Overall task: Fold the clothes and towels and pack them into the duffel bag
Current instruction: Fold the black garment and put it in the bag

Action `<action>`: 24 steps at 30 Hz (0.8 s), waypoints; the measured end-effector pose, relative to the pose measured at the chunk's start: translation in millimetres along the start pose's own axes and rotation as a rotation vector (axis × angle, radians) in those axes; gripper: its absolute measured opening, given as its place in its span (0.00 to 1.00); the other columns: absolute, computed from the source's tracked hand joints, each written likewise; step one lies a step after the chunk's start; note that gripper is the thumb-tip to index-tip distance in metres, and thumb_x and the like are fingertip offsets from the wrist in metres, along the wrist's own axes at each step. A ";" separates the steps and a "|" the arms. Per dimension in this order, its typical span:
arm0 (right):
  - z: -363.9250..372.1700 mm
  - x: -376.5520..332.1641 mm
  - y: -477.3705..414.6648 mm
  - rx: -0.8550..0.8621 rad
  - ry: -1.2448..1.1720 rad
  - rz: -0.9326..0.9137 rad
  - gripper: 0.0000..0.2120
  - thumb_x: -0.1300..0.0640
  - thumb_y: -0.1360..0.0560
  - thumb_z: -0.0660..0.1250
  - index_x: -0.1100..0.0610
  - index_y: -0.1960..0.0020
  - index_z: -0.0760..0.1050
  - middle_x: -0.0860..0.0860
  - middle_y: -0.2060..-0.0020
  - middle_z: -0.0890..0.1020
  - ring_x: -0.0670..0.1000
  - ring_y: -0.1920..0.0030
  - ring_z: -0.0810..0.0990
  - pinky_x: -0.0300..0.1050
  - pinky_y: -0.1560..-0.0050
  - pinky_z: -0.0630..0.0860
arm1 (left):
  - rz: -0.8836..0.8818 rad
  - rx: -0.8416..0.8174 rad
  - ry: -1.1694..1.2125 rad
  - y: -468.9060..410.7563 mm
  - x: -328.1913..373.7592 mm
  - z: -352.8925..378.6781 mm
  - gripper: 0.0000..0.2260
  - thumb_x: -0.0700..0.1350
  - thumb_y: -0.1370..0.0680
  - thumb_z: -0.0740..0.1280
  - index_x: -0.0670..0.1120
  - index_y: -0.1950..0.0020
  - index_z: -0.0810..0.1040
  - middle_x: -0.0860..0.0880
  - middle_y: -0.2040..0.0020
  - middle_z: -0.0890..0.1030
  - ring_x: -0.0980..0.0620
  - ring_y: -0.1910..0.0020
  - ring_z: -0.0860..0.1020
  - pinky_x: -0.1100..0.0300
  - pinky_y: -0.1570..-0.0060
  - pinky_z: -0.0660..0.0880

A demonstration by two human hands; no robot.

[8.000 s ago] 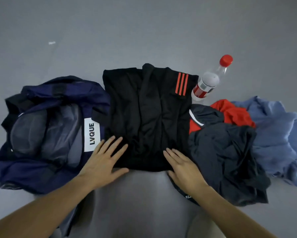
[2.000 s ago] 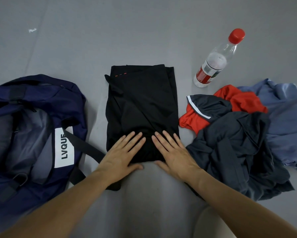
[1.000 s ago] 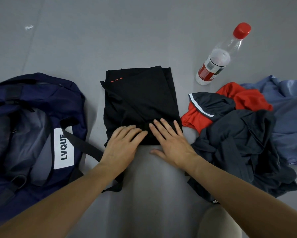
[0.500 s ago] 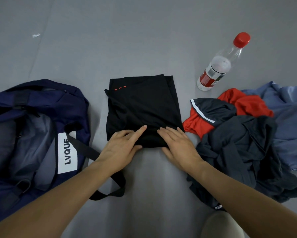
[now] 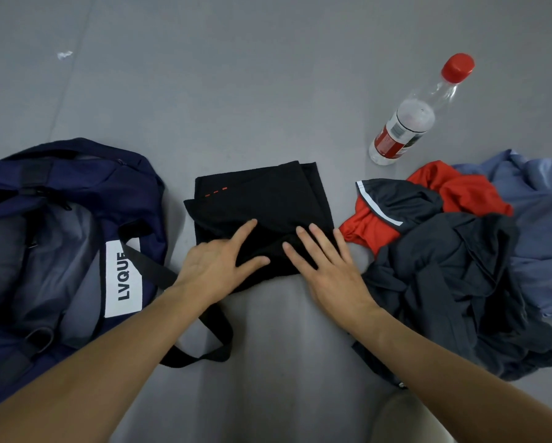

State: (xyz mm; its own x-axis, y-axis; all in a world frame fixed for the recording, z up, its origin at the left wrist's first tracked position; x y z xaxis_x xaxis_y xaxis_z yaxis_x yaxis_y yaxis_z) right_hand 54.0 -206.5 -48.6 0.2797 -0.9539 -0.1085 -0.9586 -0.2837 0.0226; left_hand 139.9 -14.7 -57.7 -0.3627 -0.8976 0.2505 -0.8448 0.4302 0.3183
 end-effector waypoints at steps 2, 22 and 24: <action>13.7 -0.3 -0.2 -0.127 -0.002 0.041 0.32 0.45 0.19 0.59 0.51 0.19 0.54 0.58 0.21 0.57 0.60 0.20 0.52 0.68 0.24 0.50 | 0.027 0.175 -0.125 -2.3 2.6 -9.8 0.33 0.70 0.23 0.58 0.54 0.22 0.63 0.47 0.44 0.80 0.44 0.46 0.79 0.49 0.48 0.75; 5.4 2.8 -24.7 -0.053 0.019 -0.066 0.31 0.51 0.24 0.67 0.59 0.24 0.66 0.56 0.26 0.70 0.58 0.25 0.66 0.64 0.25 0.59 | 0.298 0.127 -0.014 6.4 10.7 2.0 0.34 0.52 0.22 0.69 0.53 0.19 0.59 0.48 0.32 0.71 0.45 0.35 0.72 0.48 0.34 0.72; 0.7 2.4 -17.9 0.025 -0.111 -0.064 0.28 0.52 0.24 0.68 0.58 0.26 0.69 0.54 0.36 0.79 0.56 0.36 0.78 0.58 0.30 0.70 | 0.306 0.102 0.071 6.5 8.9 -1.4 0.31 0.52 0.22 0.68 0.53 0.20 0.62 0.50 0.39 0.77 0.48 0.43 0.76 0.51 0.39 0.75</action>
State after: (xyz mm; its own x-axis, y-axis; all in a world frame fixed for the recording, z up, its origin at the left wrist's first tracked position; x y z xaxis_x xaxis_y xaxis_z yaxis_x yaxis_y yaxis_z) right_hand 71.8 -203.7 -49.9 0.3344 -0.9168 -0.2185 -0.9403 -0.3400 -0.0127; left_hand 131.7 -19.8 -52.1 -0.5807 -0.7176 0.3843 -0.7372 0.6639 0.1257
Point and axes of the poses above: each hand's wrist, its own y-axis away from the middle knuckle, its own z-axis out of the palm, x = y × z, the point moved 6 cm from there along -y, towards the middle knuckle
